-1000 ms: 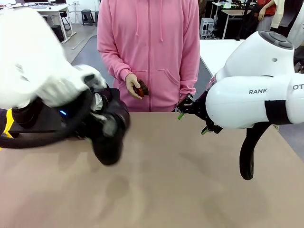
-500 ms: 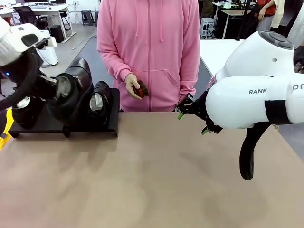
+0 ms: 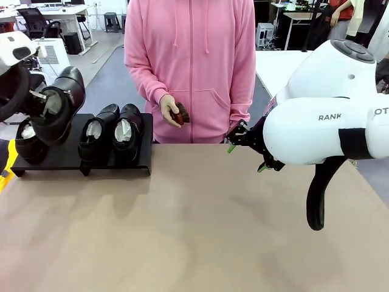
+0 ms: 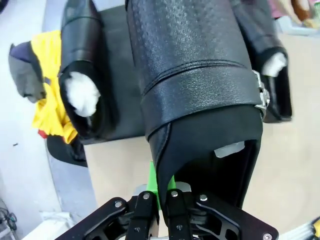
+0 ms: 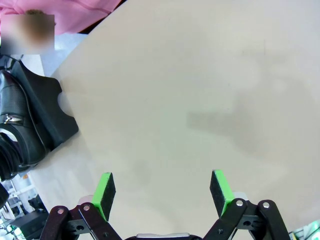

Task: Organize the shoes by placing them on the stand.
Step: Place the Shoe from the middle of the table onto the Shoes Stand.

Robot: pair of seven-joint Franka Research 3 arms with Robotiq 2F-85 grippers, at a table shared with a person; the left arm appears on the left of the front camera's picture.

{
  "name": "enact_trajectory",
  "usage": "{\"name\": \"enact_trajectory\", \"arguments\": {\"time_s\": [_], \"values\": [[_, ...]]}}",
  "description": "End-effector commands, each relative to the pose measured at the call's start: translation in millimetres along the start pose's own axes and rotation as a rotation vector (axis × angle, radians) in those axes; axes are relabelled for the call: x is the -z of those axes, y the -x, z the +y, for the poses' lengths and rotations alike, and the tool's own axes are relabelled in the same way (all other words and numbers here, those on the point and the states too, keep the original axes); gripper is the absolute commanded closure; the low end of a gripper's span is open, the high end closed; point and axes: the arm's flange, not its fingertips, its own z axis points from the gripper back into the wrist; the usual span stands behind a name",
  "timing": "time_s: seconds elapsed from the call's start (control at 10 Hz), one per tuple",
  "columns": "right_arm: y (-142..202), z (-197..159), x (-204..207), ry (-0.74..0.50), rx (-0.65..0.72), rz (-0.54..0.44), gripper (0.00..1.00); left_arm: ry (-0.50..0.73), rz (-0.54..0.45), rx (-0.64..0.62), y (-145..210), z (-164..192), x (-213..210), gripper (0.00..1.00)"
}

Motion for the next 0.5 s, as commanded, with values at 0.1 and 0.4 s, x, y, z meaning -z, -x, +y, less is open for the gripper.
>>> {"name": "enact_trajectory", "arguments": {"time_s": [0.1, 0.4], "values": [[-3.1, 2.6, -0.6, -0.008, -0.018, 0.002, 0.00, -0.011, 0.023, -0.041, -17.6, 30.5, 37.1, 1.00], [-3.1, 2.6, -0.6, -0.008, -0.018, 0.002, 0.00, 0.014, 0.015, -0.086, -25.0, 45.0, 88.8, 1.00]]}}
